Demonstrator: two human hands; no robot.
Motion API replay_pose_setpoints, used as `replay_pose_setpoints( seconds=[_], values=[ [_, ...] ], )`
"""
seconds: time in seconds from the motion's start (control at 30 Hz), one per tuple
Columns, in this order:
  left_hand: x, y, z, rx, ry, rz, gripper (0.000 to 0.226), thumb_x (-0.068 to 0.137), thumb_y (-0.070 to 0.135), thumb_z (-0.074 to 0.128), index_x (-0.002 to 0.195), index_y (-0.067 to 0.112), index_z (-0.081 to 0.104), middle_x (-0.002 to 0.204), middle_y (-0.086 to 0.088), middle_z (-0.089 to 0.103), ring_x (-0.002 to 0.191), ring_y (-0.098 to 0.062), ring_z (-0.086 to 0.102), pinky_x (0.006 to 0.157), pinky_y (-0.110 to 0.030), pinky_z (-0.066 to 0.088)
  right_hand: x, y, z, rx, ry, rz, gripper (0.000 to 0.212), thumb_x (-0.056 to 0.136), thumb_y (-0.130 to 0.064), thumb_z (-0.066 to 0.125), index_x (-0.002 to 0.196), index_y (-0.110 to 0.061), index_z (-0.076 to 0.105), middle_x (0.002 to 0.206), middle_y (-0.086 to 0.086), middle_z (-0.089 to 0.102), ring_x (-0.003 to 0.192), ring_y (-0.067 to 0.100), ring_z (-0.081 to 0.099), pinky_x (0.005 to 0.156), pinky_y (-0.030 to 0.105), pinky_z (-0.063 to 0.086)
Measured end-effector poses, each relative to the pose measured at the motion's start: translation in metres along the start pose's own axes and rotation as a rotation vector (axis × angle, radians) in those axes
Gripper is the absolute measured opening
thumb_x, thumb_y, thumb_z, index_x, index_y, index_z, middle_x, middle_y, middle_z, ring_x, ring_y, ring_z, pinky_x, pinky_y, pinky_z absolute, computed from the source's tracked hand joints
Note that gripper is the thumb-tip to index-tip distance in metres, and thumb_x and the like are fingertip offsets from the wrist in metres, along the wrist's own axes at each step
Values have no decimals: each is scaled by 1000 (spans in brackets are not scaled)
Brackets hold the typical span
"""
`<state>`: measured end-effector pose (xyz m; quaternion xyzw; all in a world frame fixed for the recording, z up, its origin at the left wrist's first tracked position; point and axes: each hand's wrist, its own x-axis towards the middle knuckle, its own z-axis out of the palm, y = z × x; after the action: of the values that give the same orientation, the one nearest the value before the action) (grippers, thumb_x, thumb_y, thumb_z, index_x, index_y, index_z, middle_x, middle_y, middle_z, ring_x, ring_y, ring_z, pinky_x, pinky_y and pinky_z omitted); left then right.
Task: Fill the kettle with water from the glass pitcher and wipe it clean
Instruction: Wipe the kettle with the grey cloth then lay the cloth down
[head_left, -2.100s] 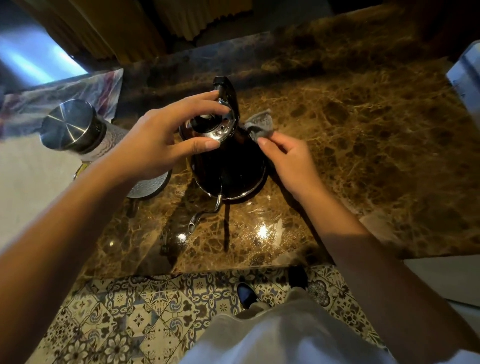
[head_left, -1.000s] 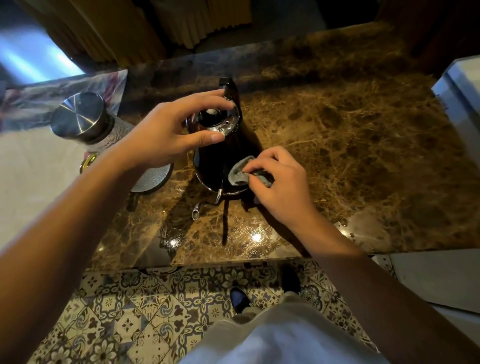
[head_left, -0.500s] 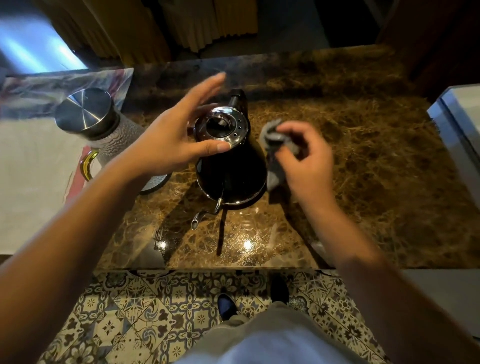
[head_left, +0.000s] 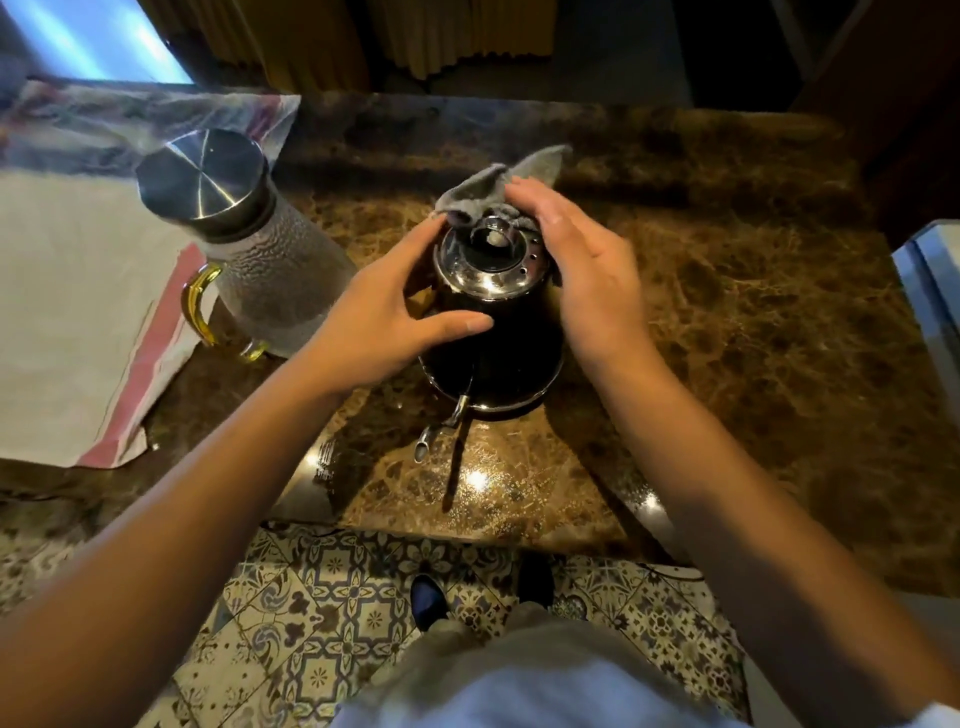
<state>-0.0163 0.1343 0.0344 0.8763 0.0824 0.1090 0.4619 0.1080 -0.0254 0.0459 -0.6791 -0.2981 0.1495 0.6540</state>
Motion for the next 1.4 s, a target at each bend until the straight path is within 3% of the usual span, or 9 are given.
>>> replay_pose_setpoints(
  seconds=[0.2, 0.33, 0.57, 0.7, 0.8, 0.93, 1.07, 1.2, 1.4],
  values=[
    [0, -8, 1, -23, 2, 15, 98, 83, 44, 81, 162, 19, 29, 160, 6, 45, 145, -2, 43, 122, -34, 36, -56, 5, -1, -194, 89, -62, 38, 109, -14, 44, 144, -11, 57, 157, 0, 47, 148, 5, 40, 122, 29, 33],
    [-2, -10, 1, -24, -11, 3, 97, 85, 48, 76, 163, 20, 26, 161, 7, 43, 147, -3, 42, 123, -37, 35, -93, 21, 13, -628, -39, -325, 57, 104, -24, 43, 157, -5, 35, 167, 5, 20, 160, 22, 14, 129, 47, 13],
    [-5, -12, 5, -144, -33, 28, 76, 91, 9, 76, 156, 7, 37, 149, -1, 57, 140, -13, 53, 120, -38, 39, -77, 4, 12, -913, -205, -624, 53, 106, -39, 37, 143, -7, 59, 156, 11, 49, 154, 31, 30, 125, 65, 9],
    [-12, -35, 7, -30, -23, -21, 56, 86, 45, 72, 136, 24, 56, 132, 11, 64, 124, -7, 61, 109, -43, 49, -39, -22, 11, -1165, -295, -681, 48, 107, -43, 39, 140, -18, 63, 151, 5, 56, 154, 31, 31, 124, 65, 10],
    [-15, -40, 16, 6, -13, -159, 69, 71, 68, 71, 124, 28, 54, 113, 13, 65, 104, 1, 62, 87, -27, 53, -14, -36, 11, -1335, -358, -661, 46, 108, -44, 36, 142, -25, 60, 150, 0, 57, 154, 33, 32, 123, 66, 10],
    [-17, -43, 21, -76, -16, -81, 87, 81, 52, 80, 152, 24, 39, 149, 9, 52, 137, -1, 49, 113, -21, 40, 11, -54, 11, -1407, -309, -564, 43, 106, -48, 35, 129, -31, 67, 143, -3, 63, 149, 31, 38, 122, 68, 12],
    [-15, -46, 21, -100, -37, -41, 98, 86, 37, 82, 163, 22, 24, 165, 8, 37, 152, -5, 34, 124, -30, 30, 34, -69, 15, -1231, -318, -317, 30, 101, -51, 46, 107, -32, 69, 100, -10, 69, 118, 21, 61, 119, 58, 24],
    [-17, -42, 22, -139, -13, -114, 84, 81, 43, 81, 151, 27, 40, 146, 18, 52, 133, 15, 46, 114, -20, 41, 55, -78, 4, -1108, -289, -168, 23, 98, -43, 56, 87, -25, 66, 84, -7, 63, 86, 18, 61, 77, 36, 45],
    [-17, -46, 21, -157, -39, -85, 100, 85, 43, 80, 164, 29, 21, 164, 13, 37, 149, -2, 36, 121, -23, 34, 61, -57, -36, -1019, -306, 38, 19, 100, -30, 61, 87, -17, 67, 78, -5, 63, 78, 19, 62, 56, 26, 41]
  ],
)
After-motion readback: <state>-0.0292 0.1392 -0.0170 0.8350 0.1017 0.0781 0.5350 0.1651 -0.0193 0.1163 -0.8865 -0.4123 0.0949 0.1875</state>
